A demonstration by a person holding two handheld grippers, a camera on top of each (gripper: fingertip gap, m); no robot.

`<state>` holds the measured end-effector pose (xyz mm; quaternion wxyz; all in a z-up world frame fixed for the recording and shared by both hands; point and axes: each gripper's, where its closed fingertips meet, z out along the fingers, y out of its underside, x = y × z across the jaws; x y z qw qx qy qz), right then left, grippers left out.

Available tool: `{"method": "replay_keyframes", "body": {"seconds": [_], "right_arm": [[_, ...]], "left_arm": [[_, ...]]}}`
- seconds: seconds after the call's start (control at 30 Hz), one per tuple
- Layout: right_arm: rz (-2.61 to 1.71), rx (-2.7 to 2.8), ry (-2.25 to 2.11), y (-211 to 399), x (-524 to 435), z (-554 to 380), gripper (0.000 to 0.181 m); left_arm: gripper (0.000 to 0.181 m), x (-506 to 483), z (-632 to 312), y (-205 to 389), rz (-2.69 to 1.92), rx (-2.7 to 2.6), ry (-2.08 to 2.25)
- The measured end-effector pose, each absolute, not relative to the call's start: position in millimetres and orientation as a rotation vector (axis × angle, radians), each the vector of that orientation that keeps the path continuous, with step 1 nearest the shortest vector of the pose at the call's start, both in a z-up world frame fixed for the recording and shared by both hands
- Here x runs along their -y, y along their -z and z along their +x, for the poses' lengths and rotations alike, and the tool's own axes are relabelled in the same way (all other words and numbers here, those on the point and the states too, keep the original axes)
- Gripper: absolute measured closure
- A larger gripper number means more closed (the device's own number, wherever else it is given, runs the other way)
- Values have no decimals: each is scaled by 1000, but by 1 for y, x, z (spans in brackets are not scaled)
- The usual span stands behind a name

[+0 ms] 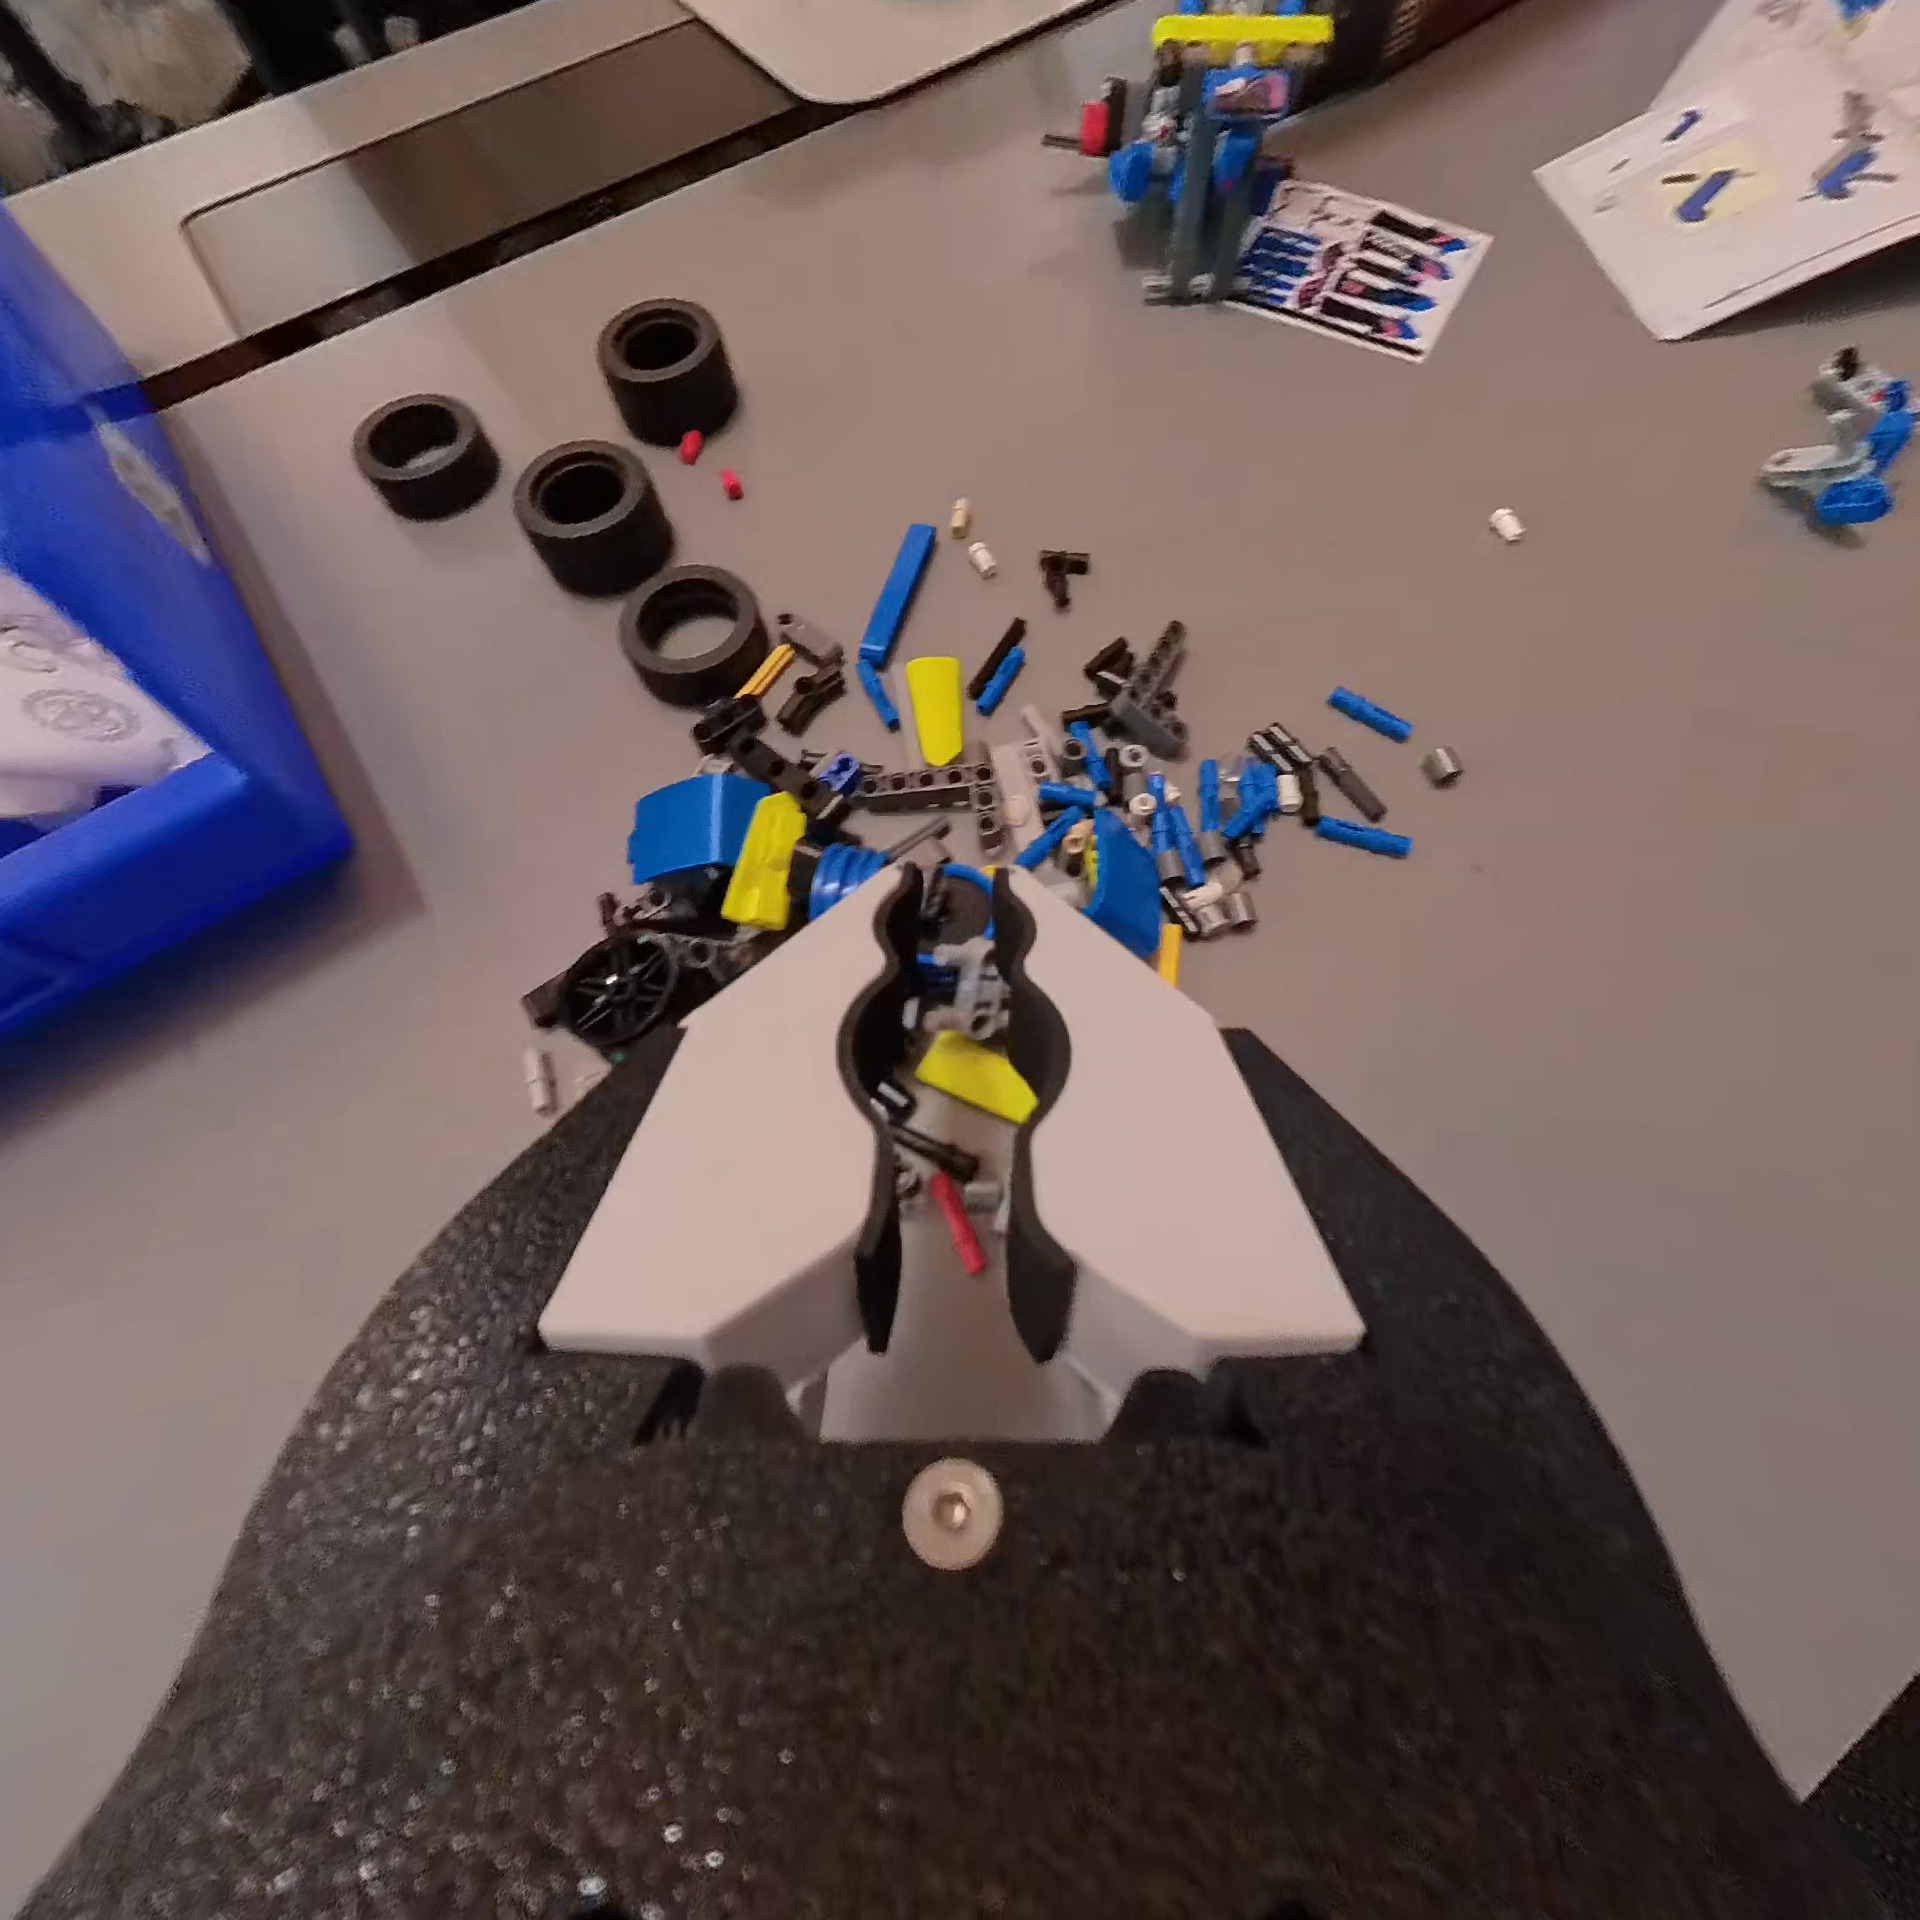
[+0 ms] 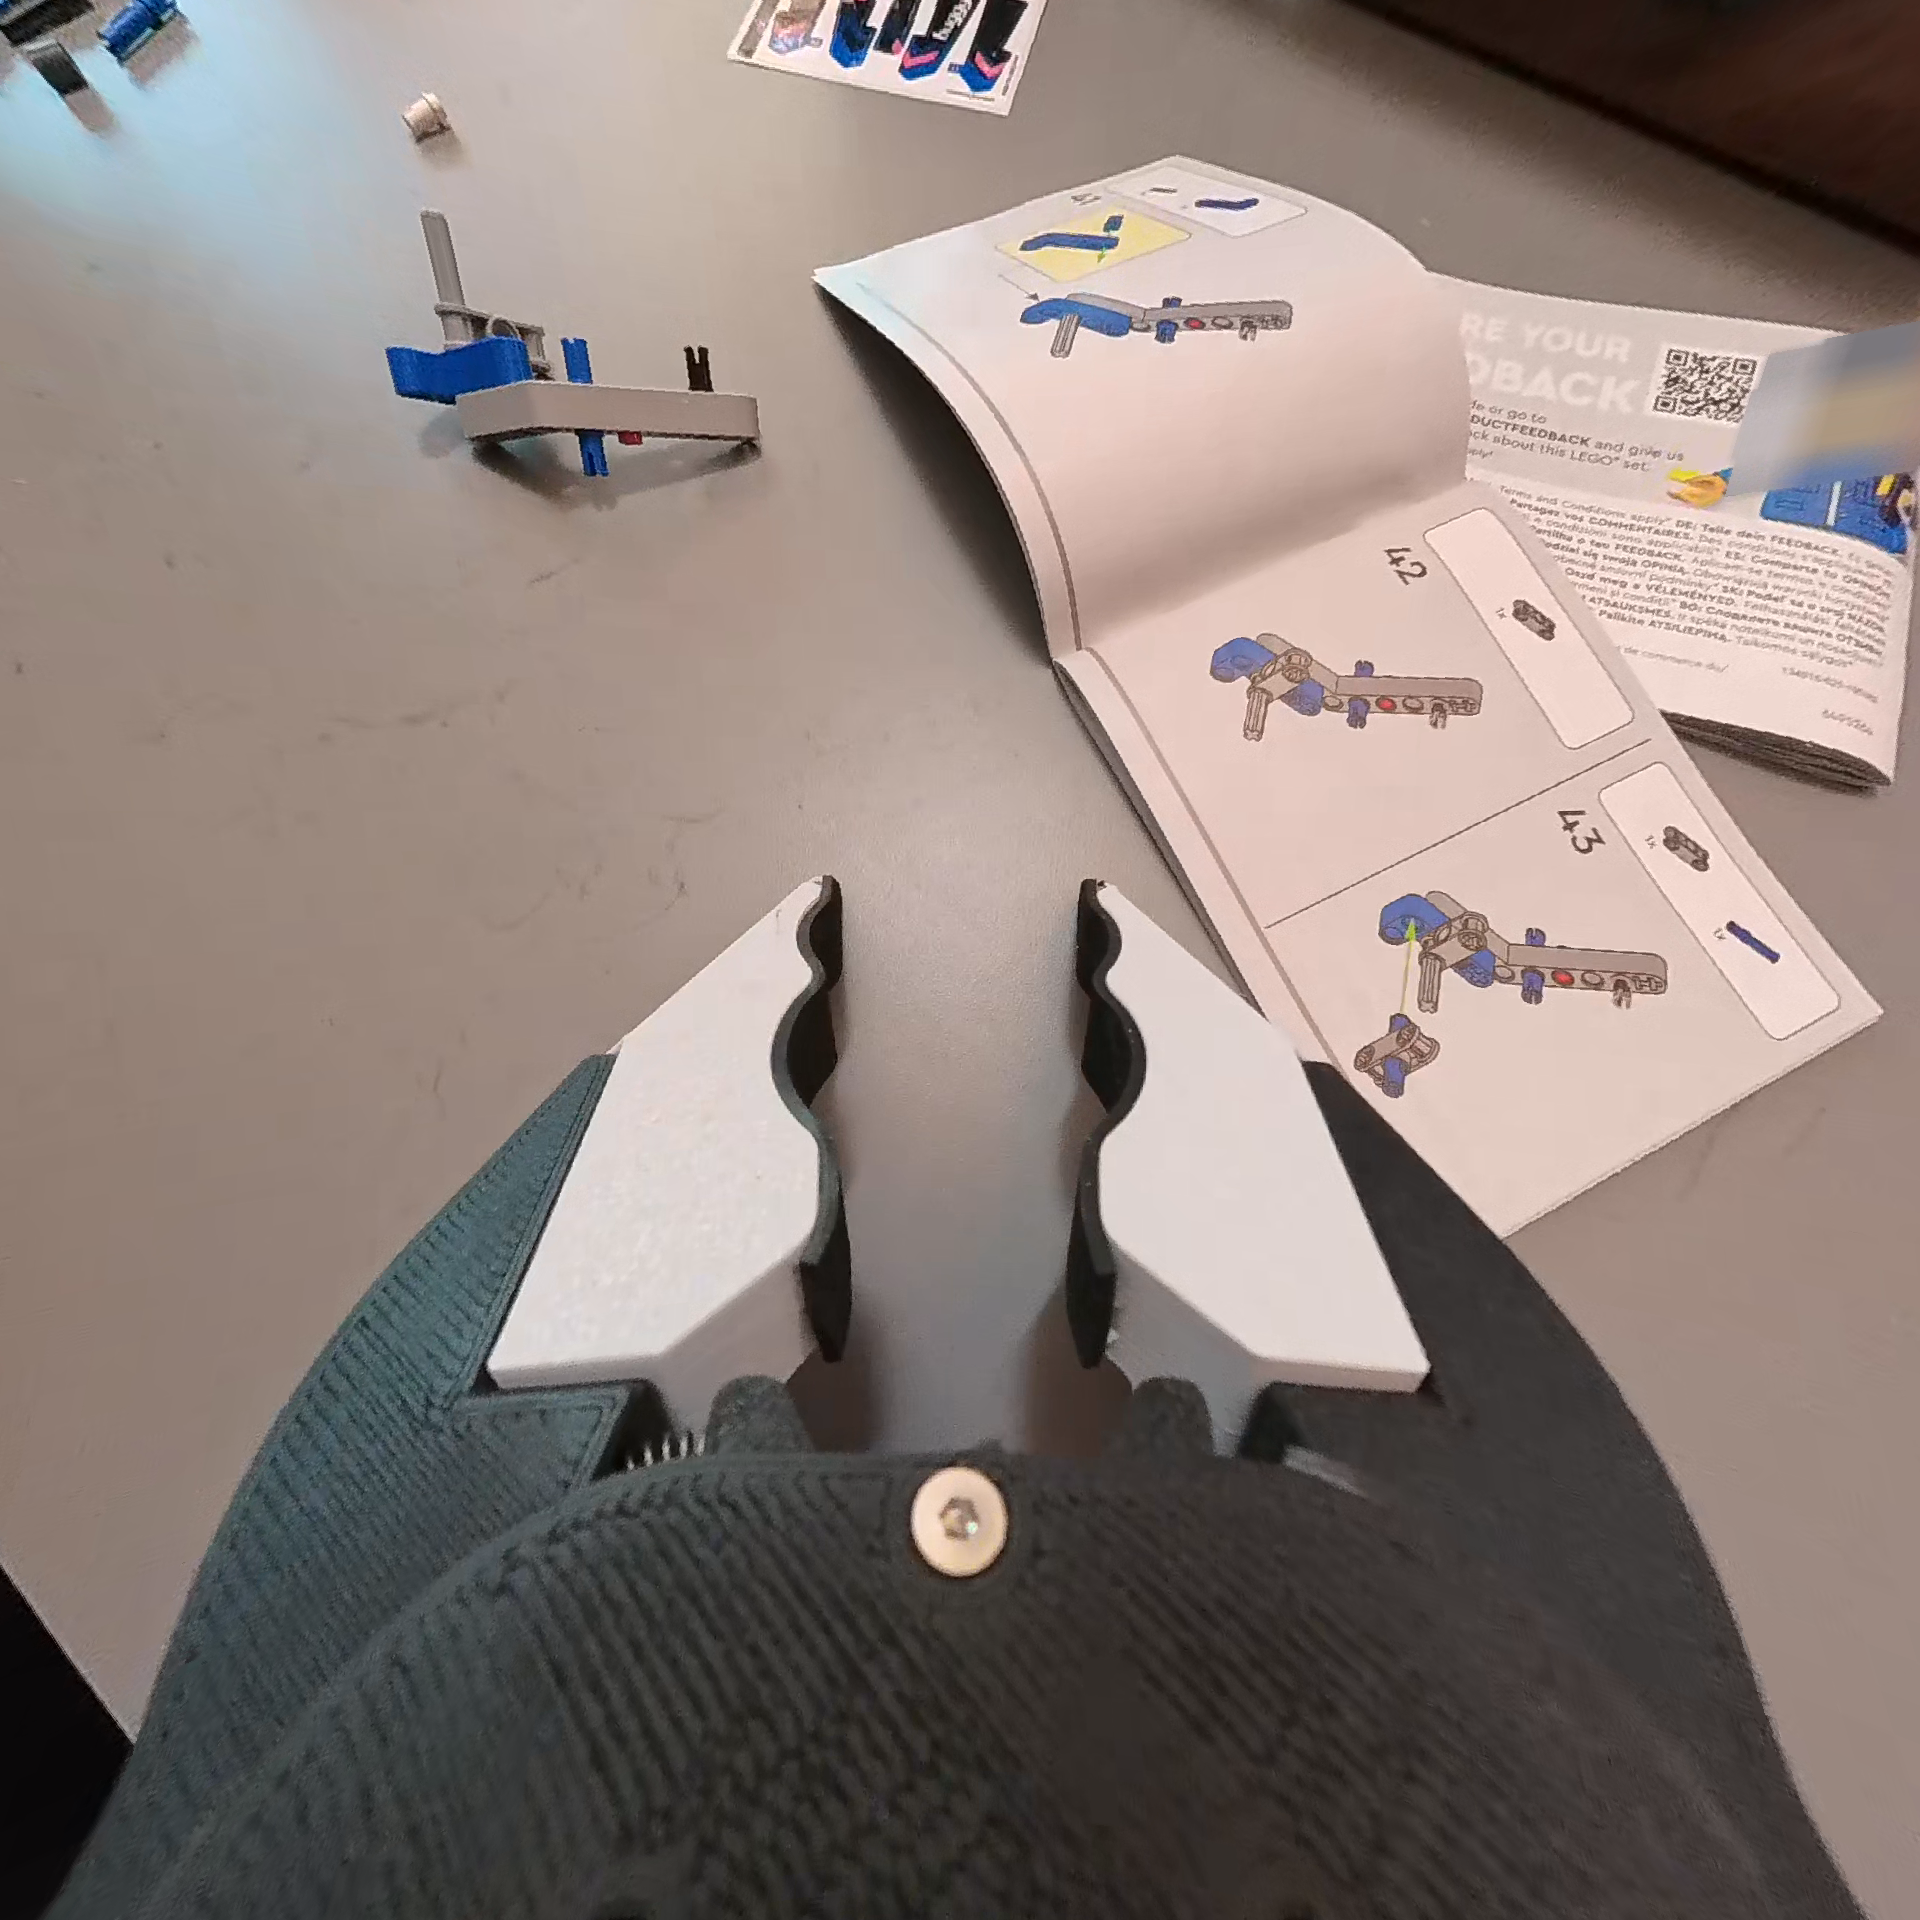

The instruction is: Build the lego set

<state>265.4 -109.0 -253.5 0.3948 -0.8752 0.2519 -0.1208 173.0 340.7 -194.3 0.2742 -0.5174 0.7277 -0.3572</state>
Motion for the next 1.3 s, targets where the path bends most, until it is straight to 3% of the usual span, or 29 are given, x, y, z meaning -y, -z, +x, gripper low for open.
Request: {"method": "replay_keyframes", "body": {"seconds": [0.27, 0.53, 1.3], "right_arm": [[-2219, -640, 304, 254, 109, 265, 136], [-2218, -641, 302, 254, 109, 265, 136], [-2217, -643, 298, 254, 109, 265, 137]], "left_arm": [[169, -303, 175, 221, -1250, -2135, 924], [161, -347, 193, 188, -1322, -1818, 968], [168, -357, 200, 210, -1405, -1924, 924]]}}
